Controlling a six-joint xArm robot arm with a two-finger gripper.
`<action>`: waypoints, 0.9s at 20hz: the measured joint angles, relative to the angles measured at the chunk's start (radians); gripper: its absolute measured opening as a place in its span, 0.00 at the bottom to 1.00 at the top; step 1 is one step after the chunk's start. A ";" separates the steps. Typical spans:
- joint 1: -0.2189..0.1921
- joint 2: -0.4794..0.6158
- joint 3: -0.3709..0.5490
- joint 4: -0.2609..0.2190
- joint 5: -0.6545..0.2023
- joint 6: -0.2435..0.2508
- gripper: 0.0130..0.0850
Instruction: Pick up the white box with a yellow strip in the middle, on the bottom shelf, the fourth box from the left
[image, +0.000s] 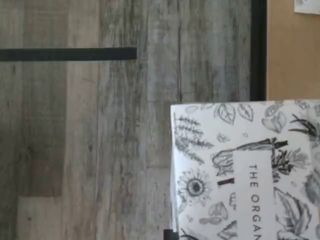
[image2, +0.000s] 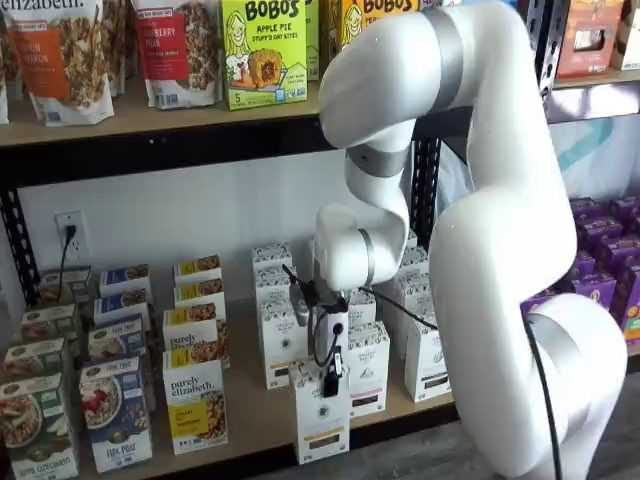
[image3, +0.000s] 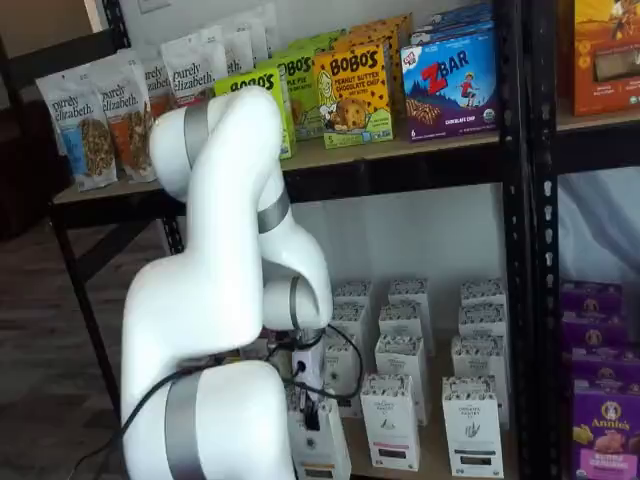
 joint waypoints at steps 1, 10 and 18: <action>0.001 -0.020 0.026 -0.001 -0.009 0.001 0.50; 0.014 -0.168 0.188 -0.031 -0.032 0.043 0.50; 0.035 -0.307 0.315 -0.079 -0.018 0.110 0.50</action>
